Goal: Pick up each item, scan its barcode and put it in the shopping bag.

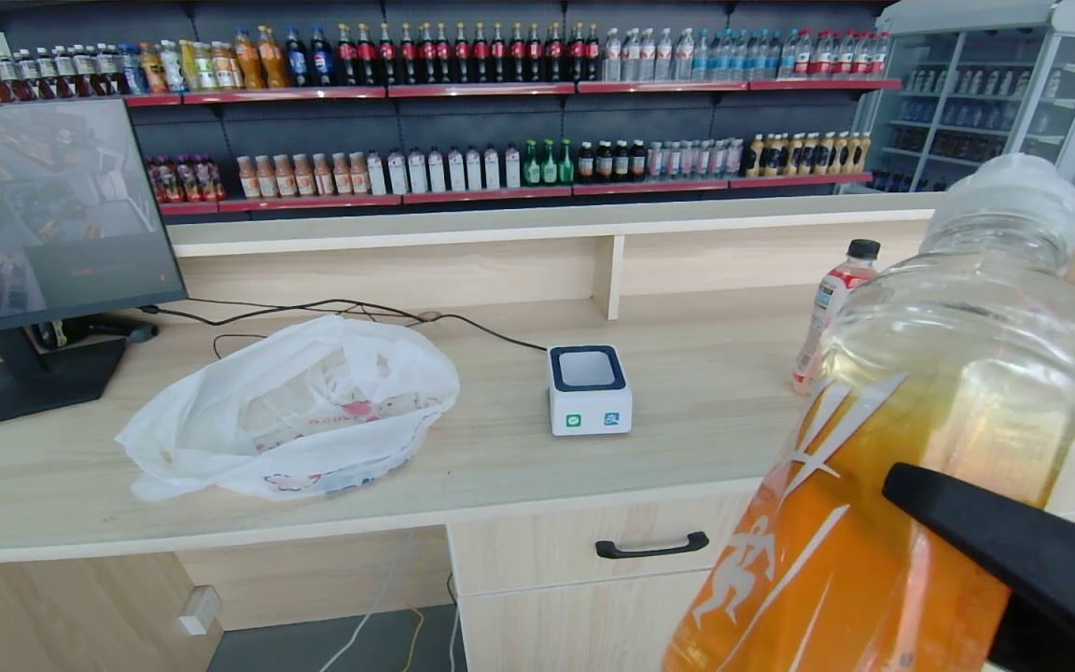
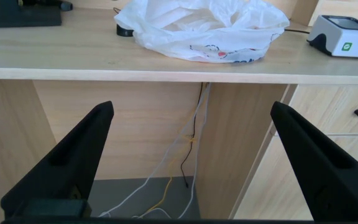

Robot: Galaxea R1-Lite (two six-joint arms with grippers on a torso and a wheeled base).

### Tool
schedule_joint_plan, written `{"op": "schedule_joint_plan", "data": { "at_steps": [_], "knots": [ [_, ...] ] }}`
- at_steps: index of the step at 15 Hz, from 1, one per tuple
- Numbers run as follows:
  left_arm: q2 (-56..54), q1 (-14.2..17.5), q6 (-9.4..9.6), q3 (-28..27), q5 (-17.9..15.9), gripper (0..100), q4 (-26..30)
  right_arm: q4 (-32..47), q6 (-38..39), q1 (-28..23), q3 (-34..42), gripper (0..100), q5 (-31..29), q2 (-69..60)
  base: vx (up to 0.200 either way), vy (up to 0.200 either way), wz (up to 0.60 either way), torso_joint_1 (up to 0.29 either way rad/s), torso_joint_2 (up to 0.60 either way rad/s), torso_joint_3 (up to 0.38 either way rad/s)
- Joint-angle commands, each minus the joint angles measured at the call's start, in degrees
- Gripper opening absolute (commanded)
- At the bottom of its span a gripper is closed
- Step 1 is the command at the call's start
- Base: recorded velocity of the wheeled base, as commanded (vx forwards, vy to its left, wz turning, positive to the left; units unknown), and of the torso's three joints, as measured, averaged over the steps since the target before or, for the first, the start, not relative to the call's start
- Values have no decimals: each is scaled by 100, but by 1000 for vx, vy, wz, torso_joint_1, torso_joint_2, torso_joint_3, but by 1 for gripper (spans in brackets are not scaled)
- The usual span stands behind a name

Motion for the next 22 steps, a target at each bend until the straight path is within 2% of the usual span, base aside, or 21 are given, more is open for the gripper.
{"op": "schedule_joint_plan", "data": {
  "at_steps": [1, 6, 10, 22],
  "knots": [
    [-2, 0, -1, 0, 1, 100, 0, -5, 240, 79, -74, 0, 182, 82, 0, 0, 0, 0, 0, 0],
    [-2, 0, -1, 0, 1, 100, 0, -14, 319, 44, -760, 0, 261, 539, 0, 0, 0, 0, 0, 0],
    [-2, 0, -1, 0, 1, 100, 0, -120, 319, -677, -1059, 0, 252, 988, 0, 0, 0, 0, 0, 0],
    [-2, 0, -1, 0, 1, 100, 0, -137, 249, -677, -1375, 0, 234, 944, 0, 0, 0, 0, 0, 0]
  ]
}}
